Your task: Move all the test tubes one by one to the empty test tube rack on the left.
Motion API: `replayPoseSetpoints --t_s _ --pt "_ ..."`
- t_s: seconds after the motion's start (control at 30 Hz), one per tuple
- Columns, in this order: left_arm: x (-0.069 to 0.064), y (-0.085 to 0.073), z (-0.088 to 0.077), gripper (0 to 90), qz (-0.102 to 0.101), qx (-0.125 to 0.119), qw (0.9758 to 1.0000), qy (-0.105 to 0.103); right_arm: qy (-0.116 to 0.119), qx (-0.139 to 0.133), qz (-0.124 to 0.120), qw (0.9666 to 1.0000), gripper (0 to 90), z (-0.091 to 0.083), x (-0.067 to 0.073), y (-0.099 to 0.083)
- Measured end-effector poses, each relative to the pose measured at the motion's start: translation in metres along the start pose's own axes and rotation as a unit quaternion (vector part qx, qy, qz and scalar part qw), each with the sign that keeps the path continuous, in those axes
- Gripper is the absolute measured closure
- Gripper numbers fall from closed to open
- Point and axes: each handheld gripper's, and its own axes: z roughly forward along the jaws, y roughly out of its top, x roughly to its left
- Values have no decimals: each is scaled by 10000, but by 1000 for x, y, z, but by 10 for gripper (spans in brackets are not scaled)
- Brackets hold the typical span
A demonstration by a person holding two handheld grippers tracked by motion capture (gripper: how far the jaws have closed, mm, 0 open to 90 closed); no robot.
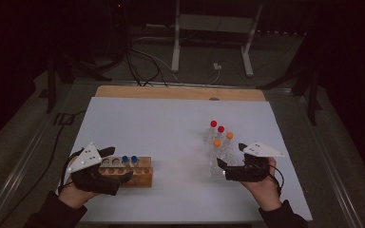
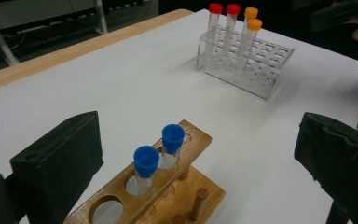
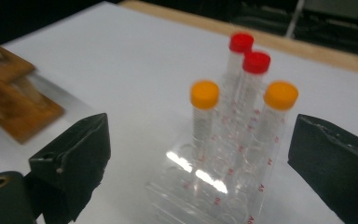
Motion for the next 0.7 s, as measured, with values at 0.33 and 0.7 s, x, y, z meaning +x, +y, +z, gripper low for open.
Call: replayPoseSetpoints --t_s 0.33,0.7 --pt "-1 1 0 18 51 30 10000 28 39 486 -9 9988 473 37 -5 -2" --pt "-1 1 0 18 66 28 10000 26 -185 865 -31 9961 696 59 -5 2"
